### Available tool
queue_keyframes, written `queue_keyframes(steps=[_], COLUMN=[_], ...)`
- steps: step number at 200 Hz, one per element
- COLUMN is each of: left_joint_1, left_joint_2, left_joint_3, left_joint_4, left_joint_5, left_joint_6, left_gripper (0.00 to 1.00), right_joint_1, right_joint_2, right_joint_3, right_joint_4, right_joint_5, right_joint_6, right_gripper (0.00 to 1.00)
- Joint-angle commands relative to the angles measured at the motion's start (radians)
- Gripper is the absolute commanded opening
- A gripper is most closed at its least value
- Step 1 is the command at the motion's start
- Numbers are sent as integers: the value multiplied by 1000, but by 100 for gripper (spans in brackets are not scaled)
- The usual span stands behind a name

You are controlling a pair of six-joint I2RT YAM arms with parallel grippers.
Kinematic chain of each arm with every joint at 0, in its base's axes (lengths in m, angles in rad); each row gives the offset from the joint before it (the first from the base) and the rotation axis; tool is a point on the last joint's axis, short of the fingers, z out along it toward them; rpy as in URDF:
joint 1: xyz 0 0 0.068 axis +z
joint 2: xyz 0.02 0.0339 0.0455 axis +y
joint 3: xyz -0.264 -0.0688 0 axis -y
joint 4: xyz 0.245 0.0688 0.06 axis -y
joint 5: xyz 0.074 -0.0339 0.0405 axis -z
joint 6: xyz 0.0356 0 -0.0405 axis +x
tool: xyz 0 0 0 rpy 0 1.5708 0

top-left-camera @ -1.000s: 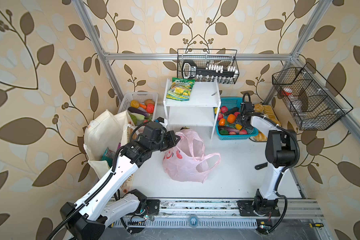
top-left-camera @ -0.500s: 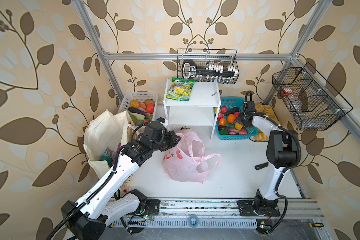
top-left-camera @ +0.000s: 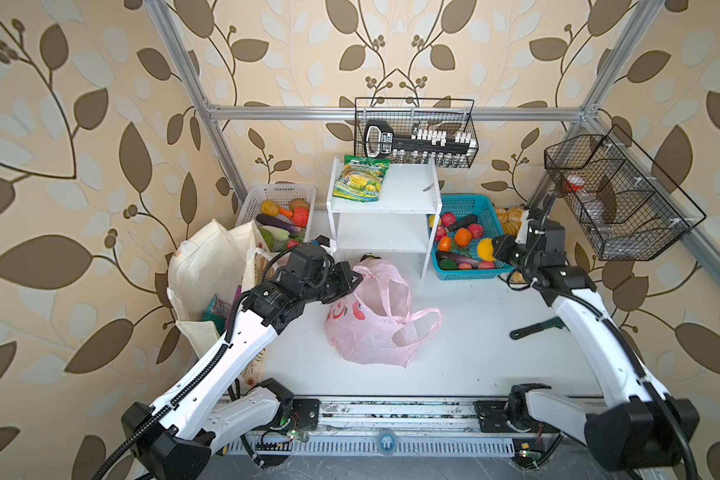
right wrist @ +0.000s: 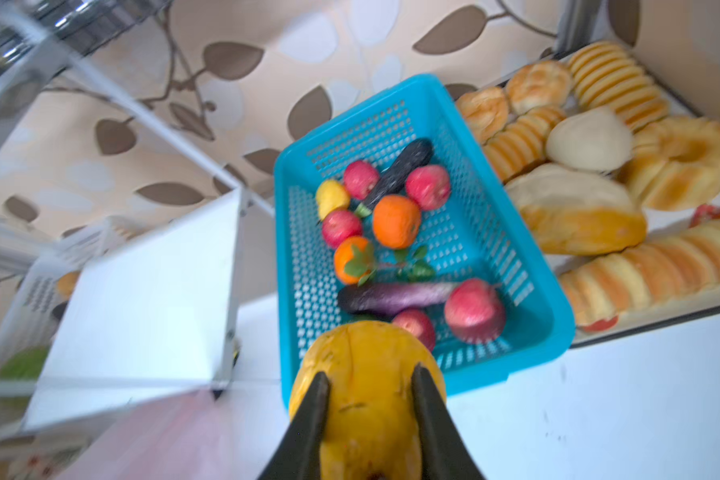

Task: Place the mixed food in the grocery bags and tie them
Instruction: 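Carry the yellow pear to the pink bag and drop it inside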

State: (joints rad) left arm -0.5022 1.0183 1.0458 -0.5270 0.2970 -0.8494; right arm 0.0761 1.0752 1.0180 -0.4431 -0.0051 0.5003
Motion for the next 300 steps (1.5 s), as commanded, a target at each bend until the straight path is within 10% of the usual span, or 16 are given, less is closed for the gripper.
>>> queue_keyframes(steps=[1,43,112,184,245,300], left_joint_1=[12,13,12,13,12,12], left_joint_2=[-24,-20,-5,11,13,-4], left_joint_3=[20,20,17,21,14,57], left_joint_4=[29,39,66,76,105,76], left_joint_5=[23,28,49,79,104,116], left_joint_6=[-14,-22,-46,-46,-93,-111], left_gripper=[0,0,0,0,0,0], right_joint_1=[83,371,806,969,1032,881], right_joint_2=[-100,-315,-224,-139,86,168], right_joint_3=[-122,-343,-280,-222,-134,-47], right_joint_4=[-90,5,171,299,411,376], right_joint_5=[-116,-181,-28,54,560,283], right_joint_6=[71,265,292,208,99,71], right_gripper=[24,24,23,23,28,42])
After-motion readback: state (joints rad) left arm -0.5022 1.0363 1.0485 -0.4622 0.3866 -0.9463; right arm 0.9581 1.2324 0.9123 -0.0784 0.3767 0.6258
